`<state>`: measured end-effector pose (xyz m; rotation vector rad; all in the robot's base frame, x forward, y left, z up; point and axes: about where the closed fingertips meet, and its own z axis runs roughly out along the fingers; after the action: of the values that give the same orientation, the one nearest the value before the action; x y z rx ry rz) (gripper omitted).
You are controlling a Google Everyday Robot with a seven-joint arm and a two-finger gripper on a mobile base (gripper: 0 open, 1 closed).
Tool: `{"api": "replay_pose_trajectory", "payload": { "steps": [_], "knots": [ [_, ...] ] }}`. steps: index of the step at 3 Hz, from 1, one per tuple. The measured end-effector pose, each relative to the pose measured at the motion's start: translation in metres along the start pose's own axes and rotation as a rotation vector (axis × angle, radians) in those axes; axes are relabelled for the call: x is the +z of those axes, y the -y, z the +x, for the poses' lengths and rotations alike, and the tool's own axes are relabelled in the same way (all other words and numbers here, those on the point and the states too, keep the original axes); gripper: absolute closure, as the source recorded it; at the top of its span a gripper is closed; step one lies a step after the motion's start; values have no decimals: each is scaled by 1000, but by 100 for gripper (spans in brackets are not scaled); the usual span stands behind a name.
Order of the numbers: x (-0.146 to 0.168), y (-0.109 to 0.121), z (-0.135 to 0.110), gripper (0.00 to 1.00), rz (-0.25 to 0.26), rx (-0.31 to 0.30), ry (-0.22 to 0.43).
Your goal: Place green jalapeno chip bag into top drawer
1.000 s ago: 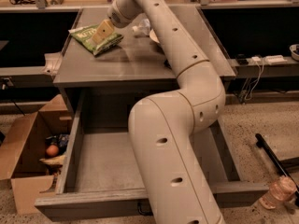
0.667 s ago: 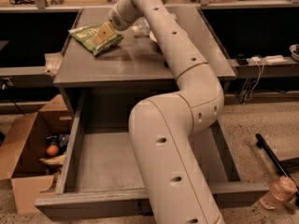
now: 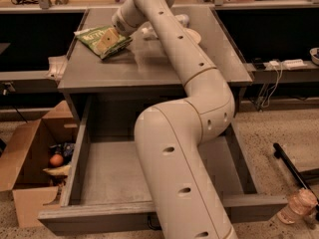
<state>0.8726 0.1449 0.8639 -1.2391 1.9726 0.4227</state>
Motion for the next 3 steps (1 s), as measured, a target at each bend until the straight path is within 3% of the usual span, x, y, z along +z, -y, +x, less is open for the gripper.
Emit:
{"api": "replay_pose_trajectory", "payload": {
  "steps": [1,2,3],
  "knots": [
    [18,-5,-4,3,2,-14,10],
    [23,-6,-6,26,10,-11,18],
    [13,-5,-13,57,23,35,75]
  ]
}}
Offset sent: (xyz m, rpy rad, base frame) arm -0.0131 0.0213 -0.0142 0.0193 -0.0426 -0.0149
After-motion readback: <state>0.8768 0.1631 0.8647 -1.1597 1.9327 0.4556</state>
